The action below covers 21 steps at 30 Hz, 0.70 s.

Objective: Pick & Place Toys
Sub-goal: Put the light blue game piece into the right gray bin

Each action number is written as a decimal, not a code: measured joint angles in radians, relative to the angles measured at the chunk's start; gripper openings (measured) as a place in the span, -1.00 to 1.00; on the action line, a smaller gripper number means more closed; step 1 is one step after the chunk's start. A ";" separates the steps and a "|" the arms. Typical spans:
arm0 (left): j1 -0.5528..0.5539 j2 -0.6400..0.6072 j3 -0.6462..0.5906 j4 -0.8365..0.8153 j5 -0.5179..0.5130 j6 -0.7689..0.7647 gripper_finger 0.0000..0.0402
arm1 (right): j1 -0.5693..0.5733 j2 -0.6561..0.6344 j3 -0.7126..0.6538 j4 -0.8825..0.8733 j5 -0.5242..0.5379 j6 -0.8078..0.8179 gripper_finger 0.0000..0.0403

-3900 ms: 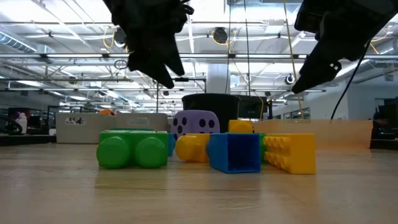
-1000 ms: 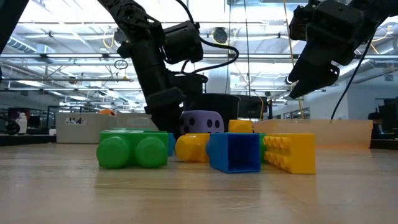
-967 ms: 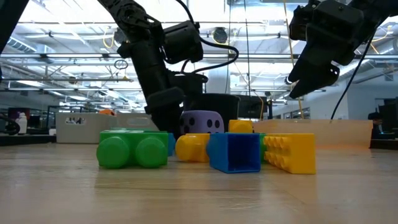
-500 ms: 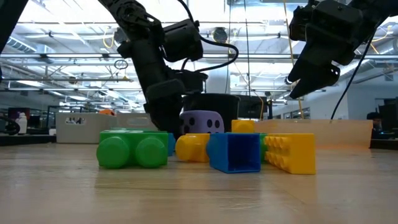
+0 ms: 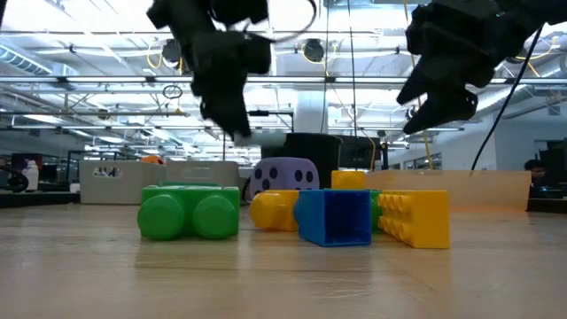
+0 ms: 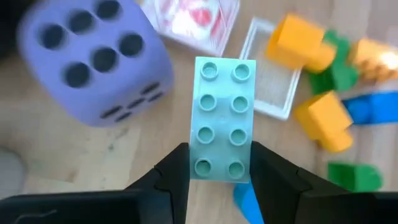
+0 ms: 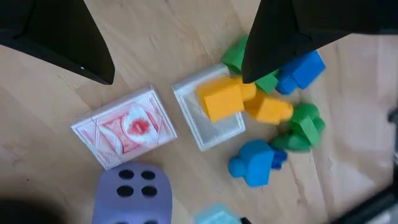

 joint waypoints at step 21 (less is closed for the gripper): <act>0.006 -0.360 0.001 -0.138 -0.209 -0.317 -0.31 | -0.096 0.000 0.000 0.257 -0.080 0.016 0.71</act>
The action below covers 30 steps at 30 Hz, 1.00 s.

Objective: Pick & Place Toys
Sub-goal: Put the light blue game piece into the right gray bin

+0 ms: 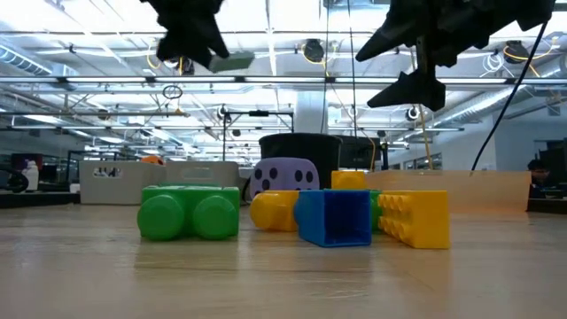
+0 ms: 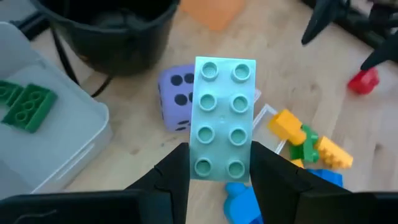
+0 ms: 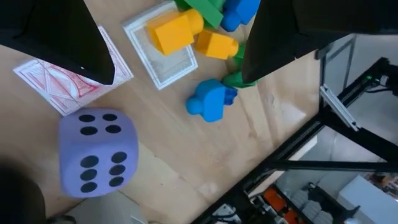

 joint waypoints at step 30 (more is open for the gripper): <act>0.033 0.005 0.001 0.123 0.001 -0.011 -0.31 | -0.106 0.000 0.000 0.292 0.001 0.273 0.71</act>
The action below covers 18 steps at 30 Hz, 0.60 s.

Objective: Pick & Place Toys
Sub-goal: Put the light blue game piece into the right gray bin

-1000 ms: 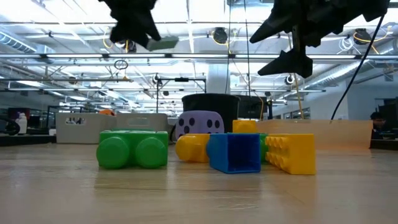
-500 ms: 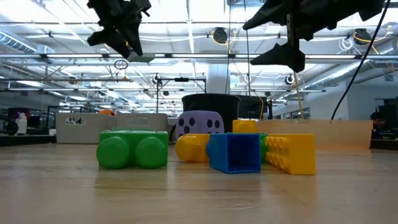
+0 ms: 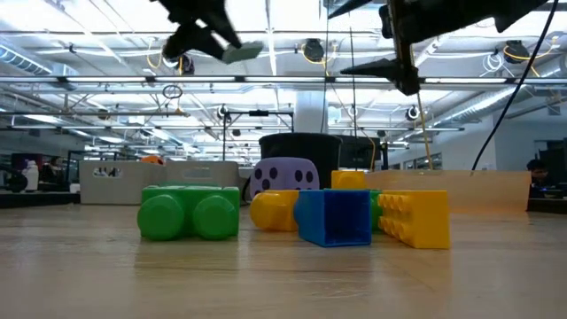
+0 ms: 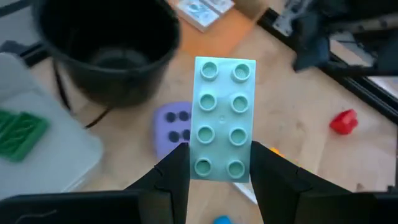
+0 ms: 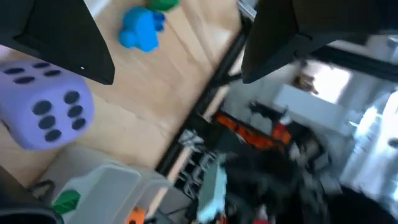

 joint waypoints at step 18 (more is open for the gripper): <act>-0.127 0.373 0.356 -0.206 -0.070 0.201 -0.31 | -0.070 0.043 0.000 0.038 -0.158 0.181 0.71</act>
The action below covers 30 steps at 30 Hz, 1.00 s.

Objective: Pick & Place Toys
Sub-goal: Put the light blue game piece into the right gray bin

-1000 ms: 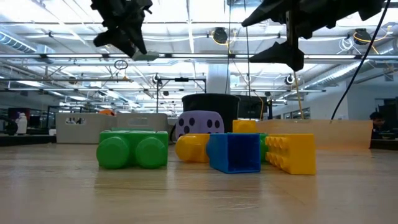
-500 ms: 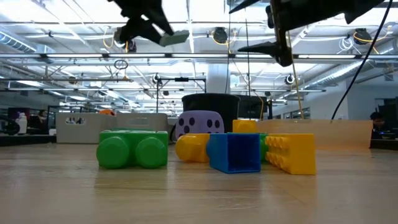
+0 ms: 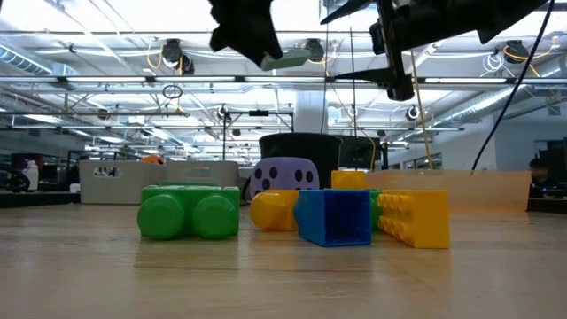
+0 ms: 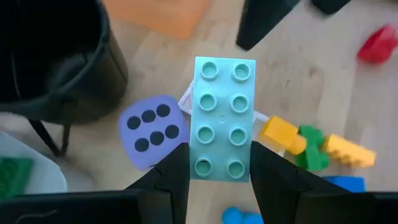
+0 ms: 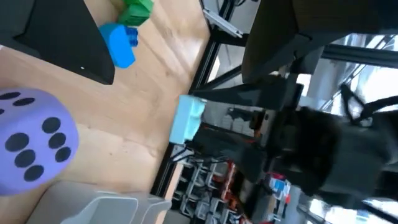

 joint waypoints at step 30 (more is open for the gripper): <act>-0.049 0.105 0.202 -0.086 -0.035 0.198 -0.31 | 0.000 0.033 0.000 0.063 -0.050 0.034 0.21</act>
